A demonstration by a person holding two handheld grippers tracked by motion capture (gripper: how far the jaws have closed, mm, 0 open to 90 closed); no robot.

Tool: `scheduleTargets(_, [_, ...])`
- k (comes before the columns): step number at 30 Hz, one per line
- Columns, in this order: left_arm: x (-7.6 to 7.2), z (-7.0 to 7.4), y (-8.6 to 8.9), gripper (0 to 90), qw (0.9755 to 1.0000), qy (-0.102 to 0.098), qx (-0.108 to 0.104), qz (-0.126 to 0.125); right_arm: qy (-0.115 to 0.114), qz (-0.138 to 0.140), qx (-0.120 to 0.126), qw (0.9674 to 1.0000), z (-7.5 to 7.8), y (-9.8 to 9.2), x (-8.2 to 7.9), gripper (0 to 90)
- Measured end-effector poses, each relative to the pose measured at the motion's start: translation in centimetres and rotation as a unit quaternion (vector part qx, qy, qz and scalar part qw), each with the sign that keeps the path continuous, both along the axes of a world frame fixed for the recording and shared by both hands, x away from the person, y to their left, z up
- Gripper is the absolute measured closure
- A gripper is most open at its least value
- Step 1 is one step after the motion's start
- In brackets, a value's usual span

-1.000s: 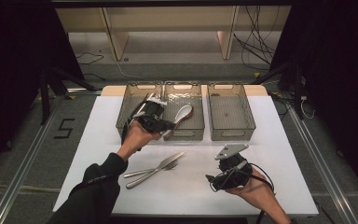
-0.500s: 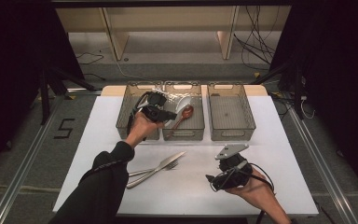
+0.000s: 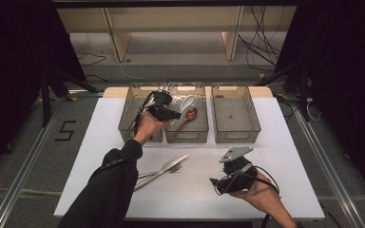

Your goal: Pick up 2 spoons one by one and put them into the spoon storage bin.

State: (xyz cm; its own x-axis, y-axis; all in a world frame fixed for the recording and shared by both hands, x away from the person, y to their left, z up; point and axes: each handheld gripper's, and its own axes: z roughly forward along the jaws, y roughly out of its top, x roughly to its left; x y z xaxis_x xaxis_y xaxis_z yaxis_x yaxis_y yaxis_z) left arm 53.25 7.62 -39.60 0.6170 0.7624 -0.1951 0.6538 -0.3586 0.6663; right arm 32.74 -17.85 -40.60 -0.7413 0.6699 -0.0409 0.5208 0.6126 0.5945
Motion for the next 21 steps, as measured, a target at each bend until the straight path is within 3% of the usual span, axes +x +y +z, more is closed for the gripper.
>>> scheduleTargets(11, [0.32,-0.44,-0.24,84.7,0.9999,0.005,-0.001,0.009,0.002,0.001,0.0,1.0,-0.07,0.05,0.02,26.1])
scheduleTargets(21, [0.39,-0.79,-0.77,84.5,0.9999,0.007,0.012,0.005,0.001,0.005,-0.002,1.0,-0.09,0.04,0.02,26.2])
